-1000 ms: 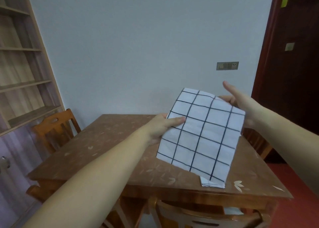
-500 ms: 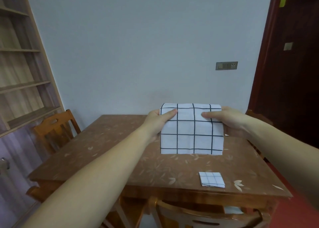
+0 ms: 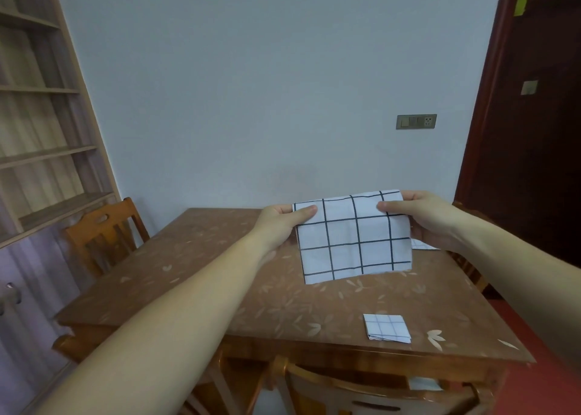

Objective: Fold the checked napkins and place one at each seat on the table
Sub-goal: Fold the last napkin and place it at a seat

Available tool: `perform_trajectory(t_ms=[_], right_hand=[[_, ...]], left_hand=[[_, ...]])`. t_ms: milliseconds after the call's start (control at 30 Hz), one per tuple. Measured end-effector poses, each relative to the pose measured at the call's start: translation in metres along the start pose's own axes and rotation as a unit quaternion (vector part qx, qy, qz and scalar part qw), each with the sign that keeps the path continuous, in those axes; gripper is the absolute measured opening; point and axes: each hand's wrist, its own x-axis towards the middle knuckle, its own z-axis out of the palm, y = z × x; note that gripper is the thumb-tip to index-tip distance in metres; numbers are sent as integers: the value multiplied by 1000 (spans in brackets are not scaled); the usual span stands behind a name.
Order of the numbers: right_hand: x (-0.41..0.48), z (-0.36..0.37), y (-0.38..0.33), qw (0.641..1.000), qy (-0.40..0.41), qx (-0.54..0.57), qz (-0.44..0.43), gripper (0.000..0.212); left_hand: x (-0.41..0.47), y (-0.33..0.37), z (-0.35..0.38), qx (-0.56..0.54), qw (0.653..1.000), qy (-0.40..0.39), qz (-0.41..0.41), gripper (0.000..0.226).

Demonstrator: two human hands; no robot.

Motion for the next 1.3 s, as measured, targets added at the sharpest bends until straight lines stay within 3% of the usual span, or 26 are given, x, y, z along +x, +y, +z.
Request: perform_trajectory(t_ms=[133,500,667,833,933,1067,1167,1300], right_hand=[[1,0,4,999,35,-9,-24,10],[-5,0,6,980,188,-17,-54,53],[-14,5,-4,984,155,10,-87,13],[-20,7,-13,989,122,-16,-86,19],[-22,6,-14,981,125,-97,-116,24],[-22,9,-12,948,135,-241,-157,11],[-19,9,-12,930,109,-324,-135,12],[-21,13,-14,877,62,-458,-132,11]], left_hand=[[0,2,1,0,1000,4,1,7],[-1,4,4,22,996,89,-5,14],[-6,14,3,26,991,128,39,21],[-14,25,1,5,989,124,75,7],[-15,26,0,-1,985,150,87,6],[-18,26,1,3,982,159,103,12],[-21,26,2,27,978,166,127,16],[-24,28,2,80,975,145,149,14]])
